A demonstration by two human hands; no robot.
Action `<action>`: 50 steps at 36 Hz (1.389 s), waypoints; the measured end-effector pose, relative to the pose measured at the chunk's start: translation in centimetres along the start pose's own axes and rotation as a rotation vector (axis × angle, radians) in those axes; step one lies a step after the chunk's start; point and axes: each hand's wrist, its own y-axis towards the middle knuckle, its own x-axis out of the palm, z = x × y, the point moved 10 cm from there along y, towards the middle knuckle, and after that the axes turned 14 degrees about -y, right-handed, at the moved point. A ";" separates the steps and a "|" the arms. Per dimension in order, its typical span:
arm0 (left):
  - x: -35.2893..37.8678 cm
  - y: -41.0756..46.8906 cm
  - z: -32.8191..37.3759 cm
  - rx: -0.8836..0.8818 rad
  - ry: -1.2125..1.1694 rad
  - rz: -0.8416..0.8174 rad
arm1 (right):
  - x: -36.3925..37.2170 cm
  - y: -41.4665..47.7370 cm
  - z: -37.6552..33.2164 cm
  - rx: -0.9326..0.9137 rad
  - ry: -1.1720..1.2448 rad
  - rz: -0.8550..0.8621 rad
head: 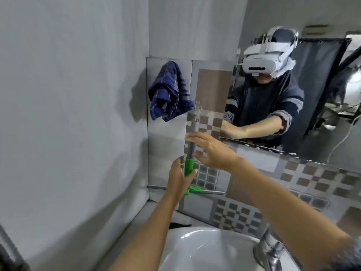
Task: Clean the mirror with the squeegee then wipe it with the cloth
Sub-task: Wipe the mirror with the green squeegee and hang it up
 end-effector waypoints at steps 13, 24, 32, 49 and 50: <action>-0.1 -0.1 0.4 0.027 -0.025 -0.071 | 1.8 0.6 -1.8 -0.303 -0.429 0.184; -1.2 -2.1 3.4 0.103 0.069 -0.105 | -1.0 0.0 -3.6 -0.338 -0.508 0.218; 0.0 -3.5 9.8 0.221 0.257 -0.197 | -6.4 -3.1 -3.2 -0.262 -0.626 0.205; 7.4 -8.9 25.7 0.884 0.559 -0.169 | -20.1 -17.6 1.2 0.276 -0.440 0.491; 8.1 -9.1 26.3 0.898 0.549 -0.189 | -20.6 -18.4 1.5 0.298 -0.417 0.488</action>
